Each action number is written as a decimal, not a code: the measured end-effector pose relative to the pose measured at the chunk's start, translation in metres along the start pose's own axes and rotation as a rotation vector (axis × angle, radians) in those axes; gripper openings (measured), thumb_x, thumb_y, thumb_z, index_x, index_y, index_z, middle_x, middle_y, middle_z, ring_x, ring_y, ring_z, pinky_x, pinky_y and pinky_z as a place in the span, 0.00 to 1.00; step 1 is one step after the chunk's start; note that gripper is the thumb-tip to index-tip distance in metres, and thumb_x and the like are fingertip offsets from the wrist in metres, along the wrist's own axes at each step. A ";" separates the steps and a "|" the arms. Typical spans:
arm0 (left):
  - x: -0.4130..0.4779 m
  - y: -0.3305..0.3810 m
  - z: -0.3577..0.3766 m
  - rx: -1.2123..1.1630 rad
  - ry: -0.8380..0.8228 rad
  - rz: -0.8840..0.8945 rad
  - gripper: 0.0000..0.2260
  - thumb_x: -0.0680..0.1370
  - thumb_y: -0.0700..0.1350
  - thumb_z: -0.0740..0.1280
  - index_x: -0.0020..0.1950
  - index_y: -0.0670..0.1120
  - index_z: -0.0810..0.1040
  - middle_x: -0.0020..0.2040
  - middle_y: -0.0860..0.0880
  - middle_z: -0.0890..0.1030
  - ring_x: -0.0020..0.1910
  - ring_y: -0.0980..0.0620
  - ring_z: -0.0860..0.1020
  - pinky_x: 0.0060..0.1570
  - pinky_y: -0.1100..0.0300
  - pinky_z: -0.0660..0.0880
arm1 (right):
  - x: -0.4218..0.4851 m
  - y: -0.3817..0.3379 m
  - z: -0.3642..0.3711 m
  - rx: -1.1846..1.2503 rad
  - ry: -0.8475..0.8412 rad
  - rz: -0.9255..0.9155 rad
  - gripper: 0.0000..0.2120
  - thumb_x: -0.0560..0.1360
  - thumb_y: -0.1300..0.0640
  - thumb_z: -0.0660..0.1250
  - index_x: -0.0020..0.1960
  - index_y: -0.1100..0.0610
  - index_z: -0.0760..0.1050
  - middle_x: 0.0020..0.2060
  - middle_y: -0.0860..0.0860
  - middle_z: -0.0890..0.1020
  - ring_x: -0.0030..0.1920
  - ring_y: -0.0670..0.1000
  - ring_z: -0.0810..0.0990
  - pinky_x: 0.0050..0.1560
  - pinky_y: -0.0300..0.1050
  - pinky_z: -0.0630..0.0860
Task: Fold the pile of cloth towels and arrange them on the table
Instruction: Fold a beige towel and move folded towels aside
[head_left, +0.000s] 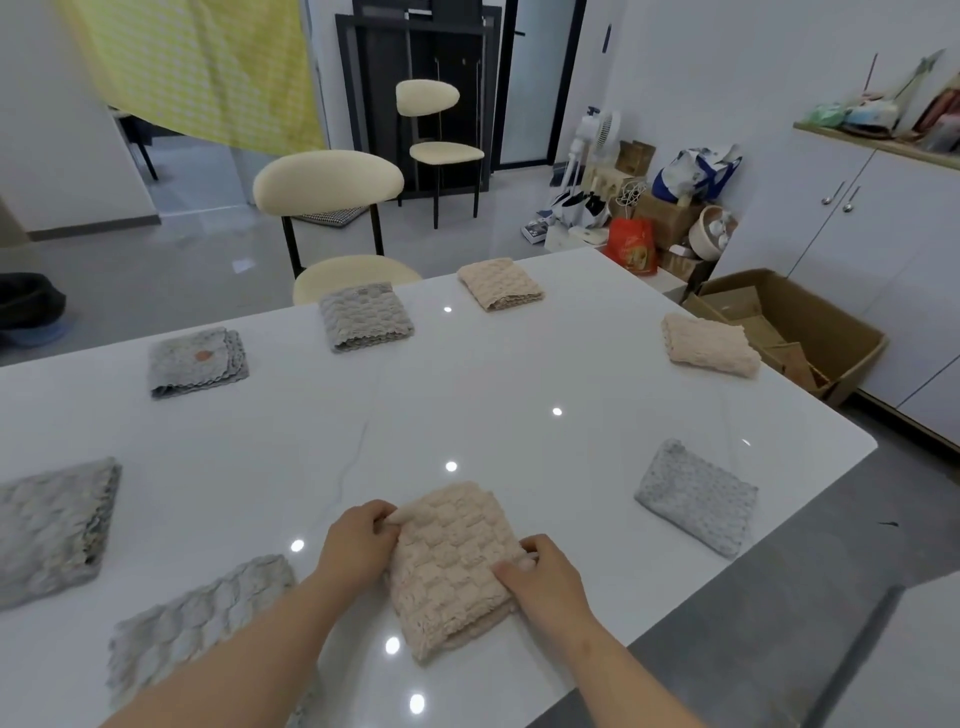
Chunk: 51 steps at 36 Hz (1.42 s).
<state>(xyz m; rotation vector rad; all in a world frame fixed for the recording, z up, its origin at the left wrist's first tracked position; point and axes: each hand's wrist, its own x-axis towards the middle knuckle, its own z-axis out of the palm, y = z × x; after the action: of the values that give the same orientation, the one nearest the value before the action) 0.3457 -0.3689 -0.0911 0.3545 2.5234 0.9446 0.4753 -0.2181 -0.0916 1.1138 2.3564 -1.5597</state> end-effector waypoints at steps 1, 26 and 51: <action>0.000 0.000 0.000 -0.006 -0.015 -0.002 0.10 0.79 0.40 0.60 0.57 0.43 0.77 0.49 0.49 0.78 0.47 0.53 0.72 0.46 0.64 0.64 | 0.000 0.001 0.000 0.001 0.005 -0.008 0.08 0.74 0.52 0.65 0.51 0.52 0.71 0.45 0.44 0.77 0.46 0.45 0.77 0.53 0.43 0.76; 0.011 -0.009 -0.007 -0.260 -0.057 -0.105 0.07 0.78 0.41 0.63 0.53 0.45 0.78 0.49 0.47 0.81 0.50 0.48 0.78 0.53 0.58 0.73 | 0.011 -0.007 0.005 0.127 0.148 -0.079 0.05 0.77 0.60 0.62 0.52 0.53 0.70 0.41 0.41 0.75 0.40 0.37 0.73 0.32 0.28 0.69; 0.020 0.070 0.034 0.436 0.088 0.230 0.16 0.78 0.43 0.56 0.64 0.52 0.71 0.62 0.51 0.73 0.62 0.51 0.69 0.58 0.59 0.67 | 0.014 0.012 -0.049 0.141 0.171 0.013 0.13 0.78 0.59 0.59 0.62 0.56 0.68 0.41 0.45 0.72 0.39 0.40 0.70 0.35 0.29 0.65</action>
<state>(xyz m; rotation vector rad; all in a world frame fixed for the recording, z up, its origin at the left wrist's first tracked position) 0.3499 -0.2909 -0.0731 0.7617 2.8038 0.4822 0.4872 -0.1678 -0.0846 1.3397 2.3682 -1.7134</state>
